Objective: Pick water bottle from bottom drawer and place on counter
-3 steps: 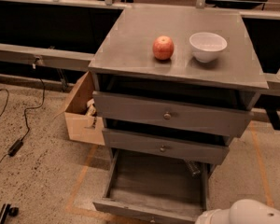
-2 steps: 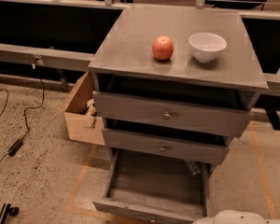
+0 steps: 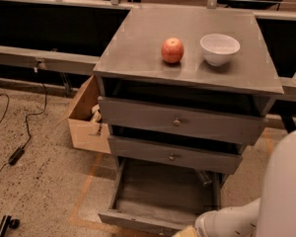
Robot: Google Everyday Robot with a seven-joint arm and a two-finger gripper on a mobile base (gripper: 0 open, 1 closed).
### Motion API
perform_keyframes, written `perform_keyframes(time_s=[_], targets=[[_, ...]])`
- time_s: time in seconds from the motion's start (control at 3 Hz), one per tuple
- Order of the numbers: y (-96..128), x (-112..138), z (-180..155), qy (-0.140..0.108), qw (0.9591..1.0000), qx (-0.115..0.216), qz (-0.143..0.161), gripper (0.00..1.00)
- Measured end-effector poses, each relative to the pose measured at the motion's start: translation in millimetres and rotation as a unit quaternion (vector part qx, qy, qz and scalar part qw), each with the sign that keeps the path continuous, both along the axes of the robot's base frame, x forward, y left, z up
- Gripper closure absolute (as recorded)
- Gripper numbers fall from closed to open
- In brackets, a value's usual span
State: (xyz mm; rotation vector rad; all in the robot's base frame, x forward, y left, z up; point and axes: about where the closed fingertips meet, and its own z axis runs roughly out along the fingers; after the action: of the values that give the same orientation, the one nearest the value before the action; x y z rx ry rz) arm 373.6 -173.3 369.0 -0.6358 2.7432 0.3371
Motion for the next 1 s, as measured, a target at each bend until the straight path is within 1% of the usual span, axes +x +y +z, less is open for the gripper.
perform_keyframes(time_s=[0.33, 0.67, 1.0], targets=[[-6, 15, -6, -0.027, 0.9995, -0.002, -0.015, 0.00], [-6, 15, -6, -0.027, 0.9995, -0.002, -0.015, 0.00], [-1, 27, -17, -0.035, 0.9993, 0.006, -0.007, 0.00]])
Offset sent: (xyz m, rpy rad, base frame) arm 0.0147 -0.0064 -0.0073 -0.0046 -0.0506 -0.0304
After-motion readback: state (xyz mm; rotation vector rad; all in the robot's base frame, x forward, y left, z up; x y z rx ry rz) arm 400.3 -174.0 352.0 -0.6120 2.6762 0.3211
